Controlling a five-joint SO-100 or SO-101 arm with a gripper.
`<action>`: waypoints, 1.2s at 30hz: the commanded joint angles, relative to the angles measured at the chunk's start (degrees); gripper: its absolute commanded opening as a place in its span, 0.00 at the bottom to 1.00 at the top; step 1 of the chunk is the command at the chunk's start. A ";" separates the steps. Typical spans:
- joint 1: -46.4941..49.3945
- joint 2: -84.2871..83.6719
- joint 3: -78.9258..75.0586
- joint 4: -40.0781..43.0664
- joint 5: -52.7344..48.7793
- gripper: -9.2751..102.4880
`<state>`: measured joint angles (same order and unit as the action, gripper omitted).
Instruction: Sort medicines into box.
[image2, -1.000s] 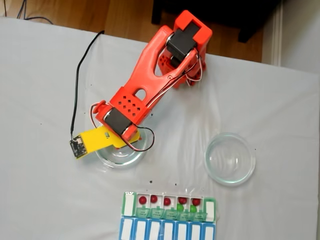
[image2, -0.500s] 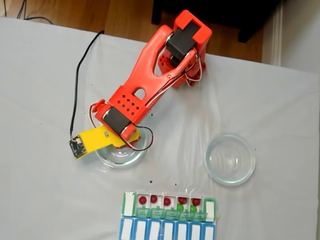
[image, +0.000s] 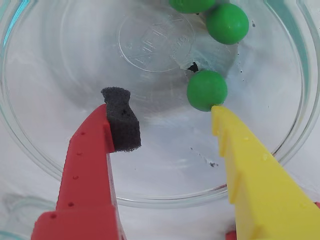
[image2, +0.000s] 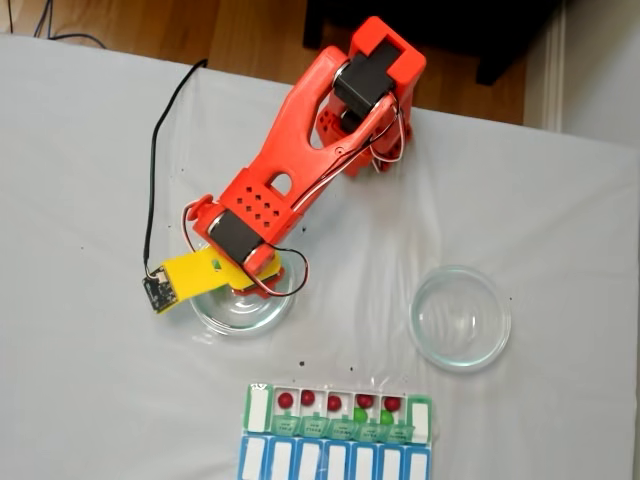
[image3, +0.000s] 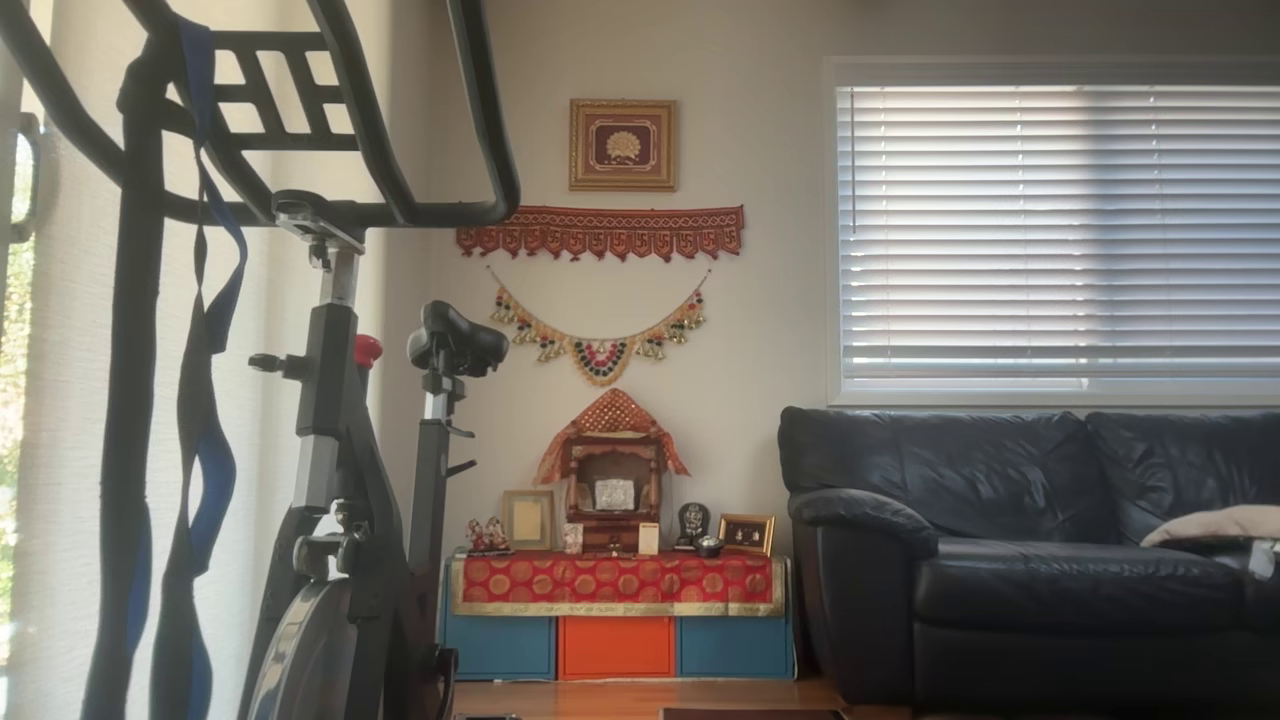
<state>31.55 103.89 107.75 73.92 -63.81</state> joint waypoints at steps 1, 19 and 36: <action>0.62 4.83 -0.35 -0.53 -0.62 0.33; 0.62 4.66 0.00 -1.41 -2.20 0.40; 0.09 -0.44 -4.48 3.78 1.41 0.42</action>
<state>31.73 102.83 106.44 77.26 -63.11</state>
